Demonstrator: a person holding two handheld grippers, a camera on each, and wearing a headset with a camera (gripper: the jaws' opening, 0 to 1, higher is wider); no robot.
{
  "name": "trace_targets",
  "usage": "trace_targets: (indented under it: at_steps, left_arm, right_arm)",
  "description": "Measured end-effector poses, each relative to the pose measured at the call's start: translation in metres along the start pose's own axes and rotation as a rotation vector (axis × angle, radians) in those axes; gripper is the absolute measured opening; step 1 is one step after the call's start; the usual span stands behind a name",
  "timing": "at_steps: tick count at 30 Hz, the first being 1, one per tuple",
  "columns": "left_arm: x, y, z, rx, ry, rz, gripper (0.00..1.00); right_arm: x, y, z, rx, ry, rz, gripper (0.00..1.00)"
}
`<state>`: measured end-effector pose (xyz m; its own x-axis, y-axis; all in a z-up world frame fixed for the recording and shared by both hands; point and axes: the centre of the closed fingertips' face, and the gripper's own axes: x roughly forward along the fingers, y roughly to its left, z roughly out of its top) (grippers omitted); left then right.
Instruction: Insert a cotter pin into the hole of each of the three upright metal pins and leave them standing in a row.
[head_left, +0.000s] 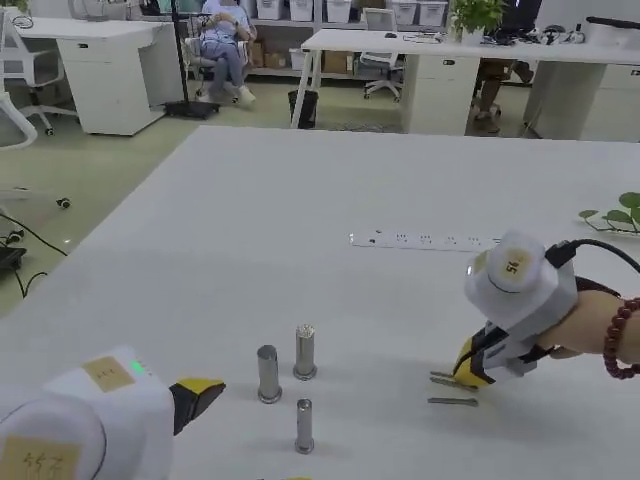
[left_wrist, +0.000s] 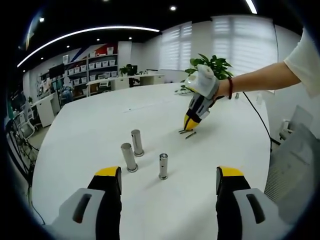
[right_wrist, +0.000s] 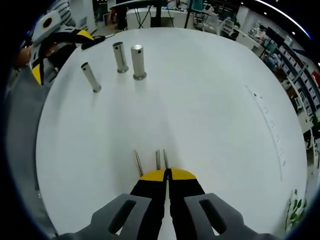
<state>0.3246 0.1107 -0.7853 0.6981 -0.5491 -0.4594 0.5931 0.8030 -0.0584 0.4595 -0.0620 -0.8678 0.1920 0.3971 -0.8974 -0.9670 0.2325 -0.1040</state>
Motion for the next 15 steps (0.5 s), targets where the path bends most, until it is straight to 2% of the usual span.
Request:
trace_targets:
  at_steps: [4,8,15]
  left_arm:
    - [-0.001,0.002,0.001,0.003,-0.002,0.002,0.76]
    - [-0.002,0.004,0.004,-0.002,-0.009,0.003,0.74]
    - [-0.004,0.003,0.013,-0.03,-0.039,-0.016,0.7]
  right_arm:
    - [-0.003,-0.003,-0.002,-0.049,0.021,-0.045,0.02]
    - [-0.01,-0.004,0.003,-0.044,-0.005,-0.068,0.02]
    - [-0.033,0.001,0.018,-0.11,-0.05,-0.145,0.02]
